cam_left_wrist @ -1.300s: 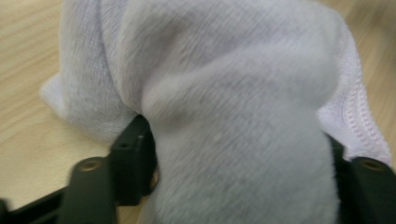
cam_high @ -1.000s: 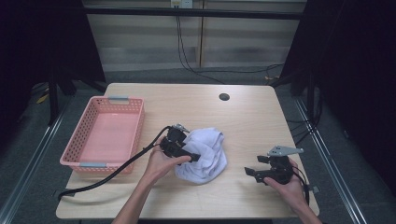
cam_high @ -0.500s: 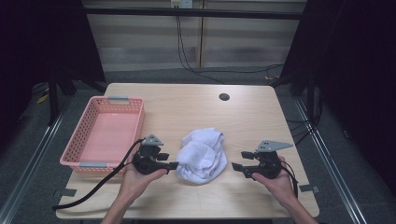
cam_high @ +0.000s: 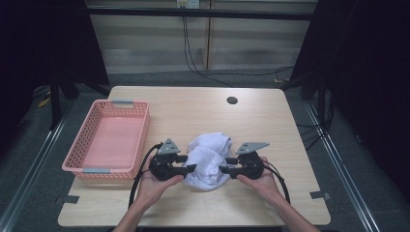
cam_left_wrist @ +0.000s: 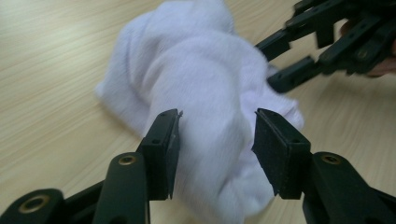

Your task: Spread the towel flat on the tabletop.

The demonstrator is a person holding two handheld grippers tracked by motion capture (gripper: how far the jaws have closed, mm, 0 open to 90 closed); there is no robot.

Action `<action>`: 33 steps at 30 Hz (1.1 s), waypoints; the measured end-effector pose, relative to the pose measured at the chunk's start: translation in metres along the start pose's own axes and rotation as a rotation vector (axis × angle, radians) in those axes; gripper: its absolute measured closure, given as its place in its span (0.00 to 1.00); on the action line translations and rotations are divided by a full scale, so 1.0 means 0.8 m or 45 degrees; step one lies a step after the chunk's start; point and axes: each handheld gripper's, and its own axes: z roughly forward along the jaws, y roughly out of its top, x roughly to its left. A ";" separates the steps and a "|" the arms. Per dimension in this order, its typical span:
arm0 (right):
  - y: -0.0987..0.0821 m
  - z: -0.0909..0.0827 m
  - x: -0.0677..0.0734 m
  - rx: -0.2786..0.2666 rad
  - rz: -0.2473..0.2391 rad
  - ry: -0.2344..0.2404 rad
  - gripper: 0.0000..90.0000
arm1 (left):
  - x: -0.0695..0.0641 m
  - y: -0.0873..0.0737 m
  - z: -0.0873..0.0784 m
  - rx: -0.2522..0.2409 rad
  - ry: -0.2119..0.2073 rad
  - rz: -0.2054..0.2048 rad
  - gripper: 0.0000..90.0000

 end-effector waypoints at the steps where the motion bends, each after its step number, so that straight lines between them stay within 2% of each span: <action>1: -0.004 0.004 -0.001 0.010 -0.004 0.013 0.47 | 0.006 -0.003 0.010 -0.021 0.003 -0.039 0.64; 2: -0.007 0.007 0.001 0.023 -0.011 0.035 0.46 | 0.008 -0.006 0.012 -0.034 0.000 -0.057 0.67; 4: -0.009 0.010 0.004 0.041 -0.024 0.029 0.44 | 0.007 -0.008 0.012 -0.026 0.012 -0.043 0.75; 6: -0.012 0.017 0.011 0.066 -0.072 0.015 0.46 | 0.008 -0.010 0.010 -0.023 0.010 -0.038 0.79; 9: -0.010 0.018 0.015 0.054 -0.095 0.009 0.74 | 0.017 -0.016 0.003 -0.072 -0.007 -0.105 0.84; 10: -0.007 0.009 0.012 0.020 -0.070 -0.003 0.85 | 0.020 -0.017 -0.002 -0.093 -0.021 -0.128 0.87; 11: -0.005 0.003 0.008 -0.003 -0.055 0.007 0.88 | 0.020 -0.017 -0.002 -0.093 -0.021 -0.128 0.87; 12: -0.004 -0.004 0.005 -0.027 -0.038 -0.007 0.90 | 0.025 -0.017 -0.009 -0.140 -0.056 -0.175 0.87; 13: -0.004 -0.004 0.005 -0.027 -0.038 -0.007 0.90 | 0.025 -0.017 -0.009 -0.140 -0.056 -0.175 0.88; 14: -0.002 -0.011 0.001 -0.052 -0.020 -0.010 0.90 | 0.027 -0.016 -0.015 -0.171 -0.071 -0.195 0.88; 15: 0.002 -0.027 -0.008 -0.105 0.011 -0.008 0.91 | 0.029 -0.015 -0.021 -0.208 -0.081 -0.206 0.91; 18: 0.005 -0.048 -0.021 -0.156 0.046 -0.037 0.91 | 0.030 -0.015 -0.029 -0.230 -0.080 -0.225 0.92; 19: 0.005 -0.048 -0.021 -0.156 0.046 -0.037 0.91 | 0.031 -0.015 -0.033 -0.240 -0.066 -0.226 0.92; 20: 0.002 -0.063 -0.034 -0.195 0.090 -0.055 0.91 | 0.034 -0.015 -0.041 -0.260 -0.073 -0.246 0.93; 21: 0.002 -0.063 -0.034 -0.195 0.090 -0.055 0.91 | 0.034 -0.015 -0.041 -0.260 -0.073 -0.246 0.93; 22: -0.001 -0.079 -0.047 -0.216 0.113 -0.112 0.92 | 0.037 -0.016 -0.051 -0.310 -0.078 -0.280 0.93; 23: -0.003 -0.088 -0.054 -0.231 0.131 -0.127 0.92 | 0.037 -0.016 -0.051 -0.310 -0.078 -0.280 0.93; 24: -0.005 -0.100 -0.063 -0.259 0.161 -0.159 0.92 | 0.040 -0.016 -0.061 -0.353 -0.076 -0.302 0.93; 25: -0.006 -0.107 -0.068 -0.273 0.176 -0.172 0.92 | 0.041 -0.017 -0.065 -0.363 -0.079 -0.315 0.93; 26: -0.006 -0.107 -0.068 -0.273 0.176 -0.172 0.92 | 0.041 -0.017 -0.065 -0.363 -0.079 -0.315 0.93; 27: -0.009 -0.125 -0.083 -0.297 0.199 -0.214 0.92 | 0.040 -0.017 -0.069 -0.381 -0.060 -0.302 0.93; 29: -0.010 -0.128 -0.088 -0.307 0.216 -0.215 0.92 | 0.041 -0.018 -0.067 -0.376 -0.073 -0.313 0.93; 30: -0.012 -0.131 -0.092 -0.313 0.236 -0.221 0.92 | 0.043 -0.018 -0.062 -0.352 -0.082 -0.318 0.93; 31: -0.017 -0.122 -0.097 -0.256 0.237 -0.235 0.91 | 0.045 -0.019 -0.055 -0.307 -0.066 -0.311 0.93; 32: -0.017 -0.122 -0.097 -0.256 0.237 -0.235 0.91 | 0.047 -0.021 -0.047 -0.266 -0.065 -0.324 0.93; 33: -0.022 -0.105 -0.095 -0.172 0.225 -0.252 0.78 | 0.052 -0.026 -0.029 -0.202 -0.038 -0.349 0.90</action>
